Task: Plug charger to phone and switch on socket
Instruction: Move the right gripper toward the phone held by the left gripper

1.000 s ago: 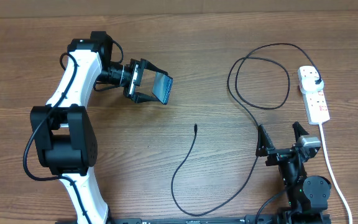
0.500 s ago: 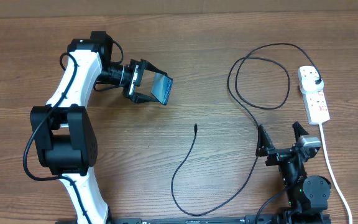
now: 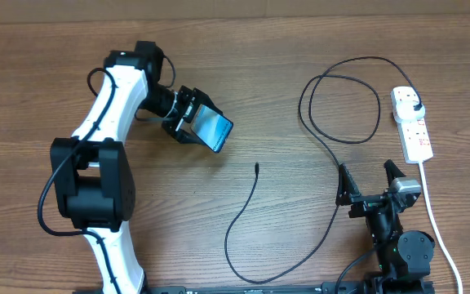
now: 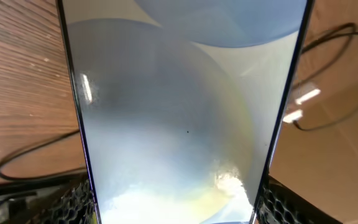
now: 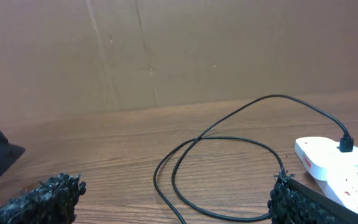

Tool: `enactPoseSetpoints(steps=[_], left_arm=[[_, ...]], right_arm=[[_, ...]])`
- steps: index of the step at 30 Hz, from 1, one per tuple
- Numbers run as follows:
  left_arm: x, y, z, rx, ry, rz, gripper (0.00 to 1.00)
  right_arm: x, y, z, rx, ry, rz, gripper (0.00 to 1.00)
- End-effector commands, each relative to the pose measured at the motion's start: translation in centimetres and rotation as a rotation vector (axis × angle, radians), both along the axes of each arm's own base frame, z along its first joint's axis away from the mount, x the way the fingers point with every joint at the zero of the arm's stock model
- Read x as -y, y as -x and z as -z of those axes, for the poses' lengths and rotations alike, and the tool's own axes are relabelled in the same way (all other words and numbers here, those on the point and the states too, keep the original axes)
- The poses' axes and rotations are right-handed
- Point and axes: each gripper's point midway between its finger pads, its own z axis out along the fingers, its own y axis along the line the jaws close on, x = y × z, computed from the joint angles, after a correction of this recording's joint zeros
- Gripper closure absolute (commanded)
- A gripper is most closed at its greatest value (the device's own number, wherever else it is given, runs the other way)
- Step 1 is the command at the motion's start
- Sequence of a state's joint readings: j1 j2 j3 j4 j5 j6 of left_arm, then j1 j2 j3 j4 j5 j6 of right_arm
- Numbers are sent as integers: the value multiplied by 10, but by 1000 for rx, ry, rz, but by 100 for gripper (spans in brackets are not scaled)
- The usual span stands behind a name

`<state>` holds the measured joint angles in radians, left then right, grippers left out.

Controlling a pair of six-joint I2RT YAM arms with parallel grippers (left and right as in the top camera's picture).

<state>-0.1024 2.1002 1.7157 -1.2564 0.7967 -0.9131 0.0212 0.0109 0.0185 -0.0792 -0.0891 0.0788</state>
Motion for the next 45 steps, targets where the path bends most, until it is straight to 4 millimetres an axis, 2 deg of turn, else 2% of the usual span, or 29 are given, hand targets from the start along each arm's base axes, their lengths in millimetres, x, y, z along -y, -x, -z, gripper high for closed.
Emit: enactPoseSetpoints(steps=[1,10,14,18,21,26,27,33,34,36,38,41,42,45], left_arm=[[-3,-6,-6,74,-74,27,96],[-4,-11,-4,104,-86,35,96],[-4,-12,-4,110,-86,34,96],[-4,-12,-4,110,-86,34,96],[-4,-12,-4,108,-85,32,96],[-4,-13,-4,111,-85,32,96],[-4,-13,-4,111,-84,32,96],[-3,-13,-5,110,-78,32,96],[-3,-13,-5,111,-79,32,96],[-3,-13,-5,111,-79,28,96],[-3,-13,-5,91,-82,6,96],[-1,-13,-5,69,-88,-13,96],[-1,-12,-2,52,-109,-27,96],[-3,-11,5,26,-189,-58,96]], right_arm=[[2,0,4,-7,-6,10,0],[-12,3,-3,-11,-82,-68,0],[-14,10,-25,-31,-82,-85,0],[-13,14,-47,-126,-85,-76,0],[-16,9,-56,-217,-90,-87,0],[-40,-12,-60,-410,-217,-205,0],[-53,-25,-59,-499,-302,-257,0],[-104,-59,-56,-725,-551,-544,0],[-113,-66,-53,-778,-646,-598,0],[-119,-85,-35,-921,-877,-562,0],[-123,-97,-22,-1004,-1007,-540,0],[-131,-102,-6,-1049,-1024,-547,0],[-135,-103,6,-1083,-1021,-533,0],[-148,-101,24,-1116,-970,-538,0]])
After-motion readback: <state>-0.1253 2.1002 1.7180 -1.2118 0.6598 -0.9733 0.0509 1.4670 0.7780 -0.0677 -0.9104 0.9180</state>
